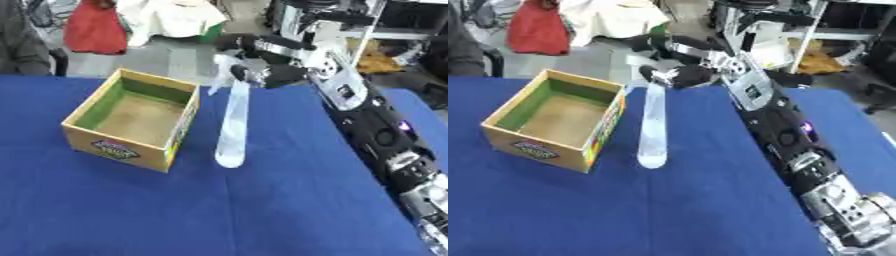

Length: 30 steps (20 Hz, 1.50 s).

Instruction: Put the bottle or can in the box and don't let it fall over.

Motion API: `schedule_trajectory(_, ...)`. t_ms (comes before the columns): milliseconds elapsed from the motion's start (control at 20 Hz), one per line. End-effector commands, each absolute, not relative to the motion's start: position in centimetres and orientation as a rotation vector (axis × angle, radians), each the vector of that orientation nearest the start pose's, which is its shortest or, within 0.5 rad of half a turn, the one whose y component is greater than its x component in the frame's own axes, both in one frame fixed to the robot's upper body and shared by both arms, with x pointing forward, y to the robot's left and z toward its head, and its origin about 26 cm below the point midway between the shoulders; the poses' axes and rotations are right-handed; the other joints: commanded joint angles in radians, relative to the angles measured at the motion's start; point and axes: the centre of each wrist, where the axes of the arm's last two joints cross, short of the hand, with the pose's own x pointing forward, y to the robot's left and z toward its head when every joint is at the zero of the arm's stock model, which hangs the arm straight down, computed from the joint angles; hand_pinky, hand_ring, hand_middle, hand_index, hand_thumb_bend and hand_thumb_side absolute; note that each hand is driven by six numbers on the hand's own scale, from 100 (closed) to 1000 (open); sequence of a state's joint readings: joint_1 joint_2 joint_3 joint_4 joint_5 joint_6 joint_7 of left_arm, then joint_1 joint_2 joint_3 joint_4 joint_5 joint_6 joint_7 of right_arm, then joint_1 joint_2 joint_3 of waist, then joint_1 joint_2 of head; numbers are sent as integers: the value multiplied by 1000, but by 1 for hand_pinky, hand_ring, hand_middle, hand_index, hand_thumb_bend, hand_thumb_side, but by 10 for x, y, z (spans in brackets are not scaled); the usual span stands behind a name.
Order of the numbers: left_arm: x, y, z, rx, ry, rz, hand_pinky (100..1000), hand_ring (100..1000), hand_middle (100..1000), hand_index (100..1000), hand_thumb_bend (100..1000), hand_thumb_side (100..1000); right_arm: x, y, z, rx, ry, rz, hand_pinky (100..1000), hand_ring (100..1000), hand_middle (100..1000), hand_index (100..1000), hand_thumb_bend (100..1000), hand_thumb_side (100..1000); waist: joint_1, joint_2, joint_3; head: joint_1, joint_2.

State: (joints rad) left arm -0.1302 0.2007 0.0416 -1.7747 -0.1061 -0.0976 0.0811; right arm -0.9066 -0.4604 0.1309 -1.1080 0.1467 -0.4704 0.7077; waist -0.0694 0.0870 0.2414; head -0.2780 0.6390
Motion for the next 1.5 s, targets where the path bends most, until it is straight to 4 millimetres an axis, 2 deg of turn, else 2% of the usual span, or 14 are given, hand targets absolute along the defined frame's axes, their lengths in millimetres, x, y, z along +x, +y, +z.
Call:
schedule_trajectory(50,304,279,97,293,-2025,-195,612,651,597,883,409,729,462,-267,242,-79,-1898,1807,816,1000,1000,1000,100,675,5,-8,4,-12,-14)
schedule_trajectory(250,304,278,97,289,-2026,-194,611,650,597,883,410,729,462,-264,240,-148,-1809,1896,787,1000,1000,1000,100,646,4,-9,7,-20,-16)
schedule_trajectory(400,305,278,98,286,-2026,-195,611,650,597,883,411,728,462,-264,240,-204,-1766,1944,747,1000,1000,979,100,552,4,-9,9,-23,-16)
schedule_trajectory(450,305,278,98,286,-2027,-195,611,650,597,883,412,728,462,-264,241,-222,-1757,1956,724,1000,1000,962,100,509,3,-9,10,-25,-17)
schedule_trajectory(500,305,278,98,286,-2028,-194,611,650,597,883,412,728,462,-264,241,-239,-1751,1965,694,981,971,933,100,428,3,-9,10,-27,-18)
schedule_trajectory(550,305,278,98,286,-2028,-194,611,650,597,883,412,728,462,-264,241,-258,-1748,1971,659,950,940,900,100,336,3,-9,11,-27,-18)
schedule_trajectory(600,305,278,98,285,-2028,-193,611,650,597,883,411,728,462,-264,241,-274,-1748,1975,601,900,895,828,100,214,3,-9,11,-27,-17)
schedule_trajectory(750,305,278,98,285,-2028,-193,611,650,597,883,413,728,462,-266,239,-303,-1769,1962,462,770,751,620,100,198,2,-8,11,-26,-18)
schedule_trajectory(950,305,278,98,286,-2029,-191,611,650,597,884,414,727,462,-269,238,-335,-1821,1920,291,585,575,433,100,198,1,-8,10,-28,-22)
schedule_trajectory(1050,305,278,98,287,-2029,-190,611,649,596,884,415,727,462,-271,238,-347,-1840,1896,211,520,512,410,100,199,1,-9,10,-29,-22)
schedule_trajectory(1200,305,279,98,288,-2028,-189,611,648,596,884,415,727,461,-272,239,-369,-1841,1876,142,471,458,402,100,201,0,-9,10,-30,-19)
schedule_trajectory(1350,305,279,98,291,-2026,-186,611,648,595,884,415,727,458,-275,247,-390,-1856,1877,129,463,439,391,100,200,-1,-12,10,-27,-17)
schedule_trajectory(1500,304,280,97,293,-2023,-185,610,648,595,884,417,727,452,-280,262,-415,-1916,1857,134,464,435,389,100,198,-4,-15,8,-24,-14)
